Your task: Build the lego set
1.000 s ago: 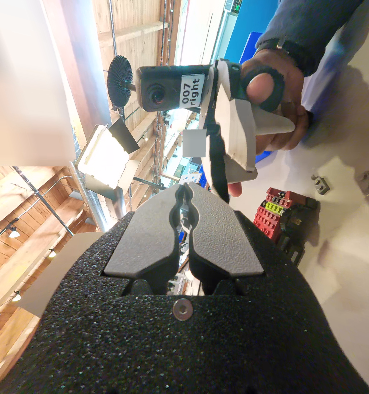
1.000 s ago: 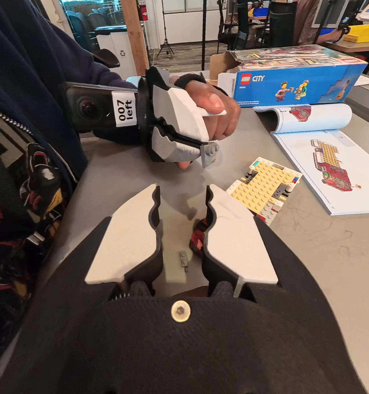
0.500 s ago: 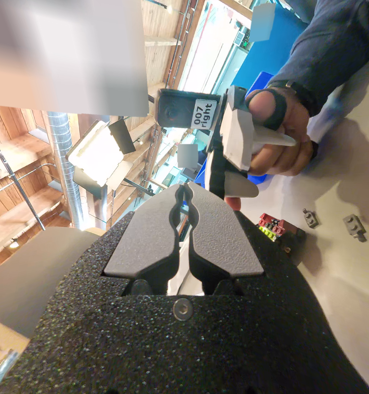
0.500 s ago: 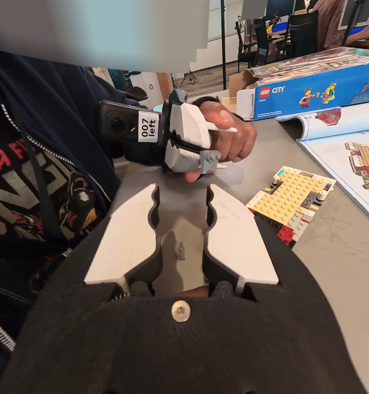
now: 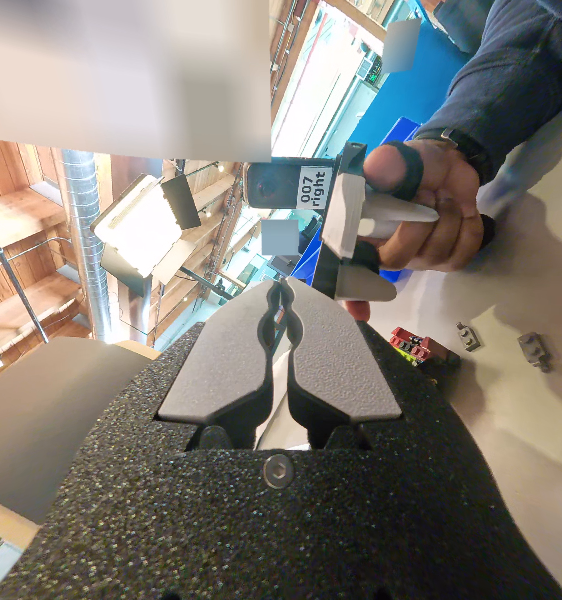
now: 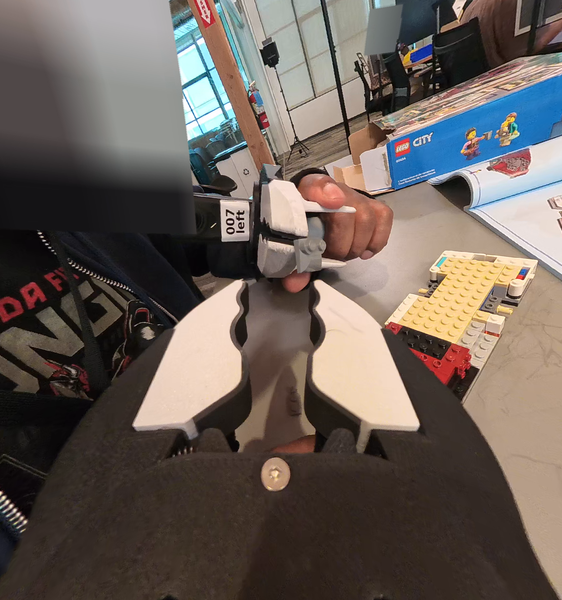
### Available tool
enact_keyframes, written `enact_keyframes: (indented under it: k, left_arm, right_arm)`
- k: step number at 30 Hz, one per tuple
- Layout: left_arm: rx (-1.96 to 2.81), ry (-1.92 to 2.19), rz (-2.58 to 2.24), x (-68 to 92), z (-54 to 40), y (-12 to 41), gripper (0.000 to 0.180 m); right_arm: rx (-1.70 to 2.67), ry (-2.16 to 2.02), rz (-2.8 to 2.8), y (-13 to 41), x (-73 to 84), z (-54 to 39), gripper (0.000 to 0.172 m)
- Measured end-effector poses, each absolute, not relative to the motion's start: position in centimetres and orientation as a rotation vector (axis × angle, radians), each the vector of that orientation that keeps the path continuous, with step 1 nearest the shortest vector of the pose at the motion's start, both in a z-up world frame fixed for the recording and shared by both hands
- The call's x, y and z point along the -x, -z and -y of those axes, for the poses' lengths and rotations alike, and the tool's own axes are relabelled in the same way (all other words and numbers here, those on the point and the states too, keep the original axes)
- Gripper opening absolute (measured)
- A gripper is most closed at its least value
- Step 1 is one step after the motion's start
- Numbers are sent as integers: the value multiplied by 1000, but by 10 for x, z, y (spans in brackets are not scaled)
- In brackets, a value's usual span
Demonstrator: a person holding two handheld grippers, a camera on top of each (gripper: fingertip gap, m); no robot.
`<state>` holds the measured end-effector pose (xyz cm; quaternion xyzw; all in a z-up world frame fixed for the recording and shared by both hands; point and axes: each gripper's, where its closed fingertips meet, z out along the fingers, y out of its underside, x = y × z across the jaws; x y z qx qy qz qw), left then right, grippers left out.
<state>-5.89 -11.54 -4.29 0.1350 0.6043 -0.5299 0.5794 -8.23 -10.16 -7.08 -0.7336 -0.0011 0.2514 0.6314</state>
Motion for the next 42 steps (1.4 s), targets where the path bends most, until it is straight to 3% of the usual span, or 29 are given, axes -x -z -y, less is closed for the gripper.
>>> enact_keyframes:
  k: [23, 27, 37, 42]
  left_arm:
    - [-451, 1386, -1435, 92, 133, 46, 1]
    - [-456, 1416, -1458, 94, 133, 48, 1]
    - [-382, 1304, -1557, 68, 123, 65, 4]
    - [-331, 1220, -1667, 49, 113, 82, 12]
  right_arm:
    - [1613, -744, 44, 65, 93, 111, 33]
    - [1608, -764, 78, 64, 99, 113, 18]
    - [1763, -512, -76, 80, 69, 106, 16]
    - [2074, -100, -217, 120, 32, 113, 16]
